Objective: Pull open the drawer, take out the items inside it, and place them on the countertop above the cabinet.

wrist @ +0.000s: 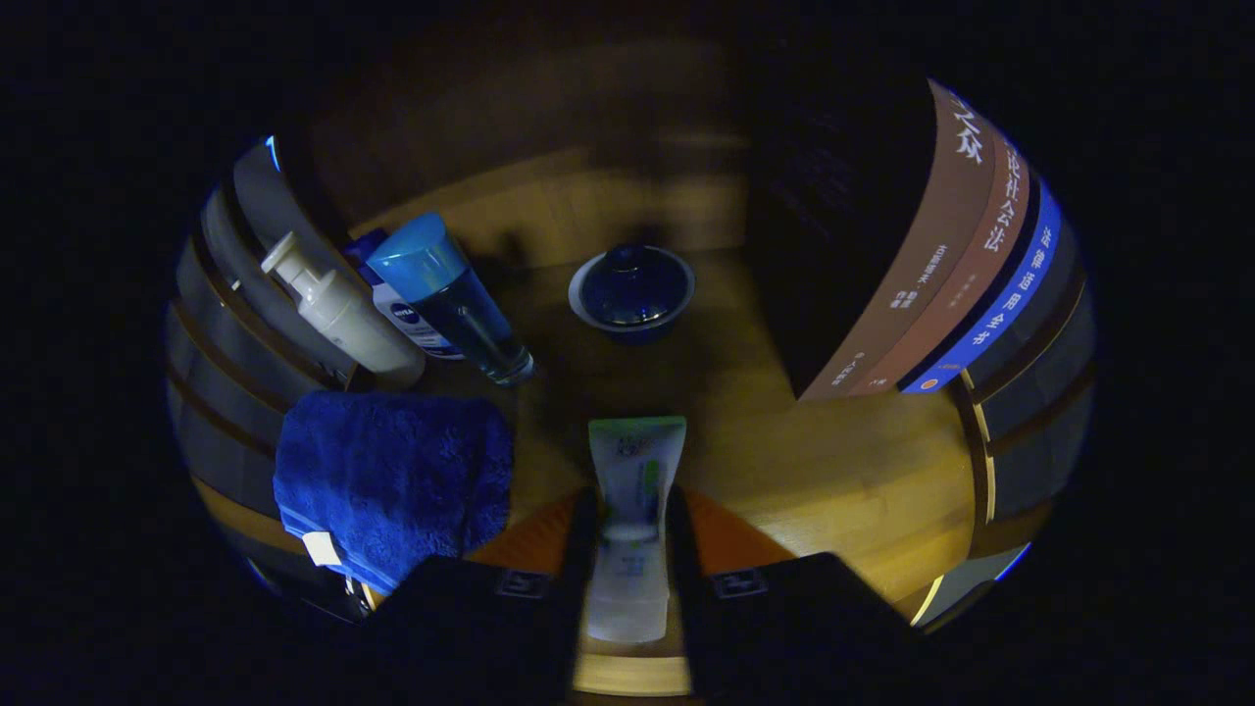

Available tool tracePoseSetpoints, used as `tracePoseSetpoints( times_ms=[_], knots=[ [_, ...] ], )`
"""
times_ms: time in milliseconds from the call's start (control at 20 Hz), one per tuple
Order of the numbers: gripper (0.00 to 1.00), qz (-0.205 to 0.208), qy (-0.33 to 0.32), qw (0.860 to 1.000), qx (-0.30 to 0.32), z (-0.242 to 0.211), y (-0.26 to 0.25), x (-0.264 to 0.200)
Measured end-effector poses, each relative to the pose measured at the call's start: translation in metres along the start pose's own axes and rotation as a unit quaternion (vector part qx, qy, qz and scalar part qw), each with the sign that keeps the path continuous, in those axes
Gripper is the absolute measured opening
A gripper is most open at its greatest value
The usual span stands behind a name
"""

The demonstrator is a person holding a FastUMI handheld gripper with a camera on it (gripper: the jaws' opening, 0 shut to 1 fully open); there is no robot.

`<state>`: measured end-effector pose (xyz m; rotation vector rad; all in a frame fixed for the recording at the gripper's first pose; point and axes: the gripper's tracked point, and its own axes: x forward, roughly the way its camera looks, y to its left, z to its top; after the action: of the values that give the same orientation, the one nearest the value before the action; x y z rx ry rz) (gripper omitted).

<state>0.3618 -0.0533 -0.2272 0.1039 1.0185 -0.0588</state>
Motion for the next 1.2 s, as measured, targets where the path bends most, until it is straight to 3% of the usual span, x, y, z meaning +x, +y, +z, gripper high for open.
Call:
tracePoseSetpoints(
  times_ms=[200, 450, 750, 900, 1200],
  knots=[
    [1.0, -0.012, -0.021, 1.0, -0.012, 0.003, -0.004, -0.016],
    [1.0, -0.013, -0.061, 0.998, -0.016, -0.009, -0.004, -0.052],
    [1.0, 0.007, -0.167, 0.986, -0.009, -0.042, -0.007, -0.138],
    [1.0, 0.021, -0.235, 0.972, -0.004, -0.058, -0.008, -0.188],
    [1.0, 0.032, -0.375, 0.926, -0.009, -0.108, -0.008, -0.279]
  ],
)
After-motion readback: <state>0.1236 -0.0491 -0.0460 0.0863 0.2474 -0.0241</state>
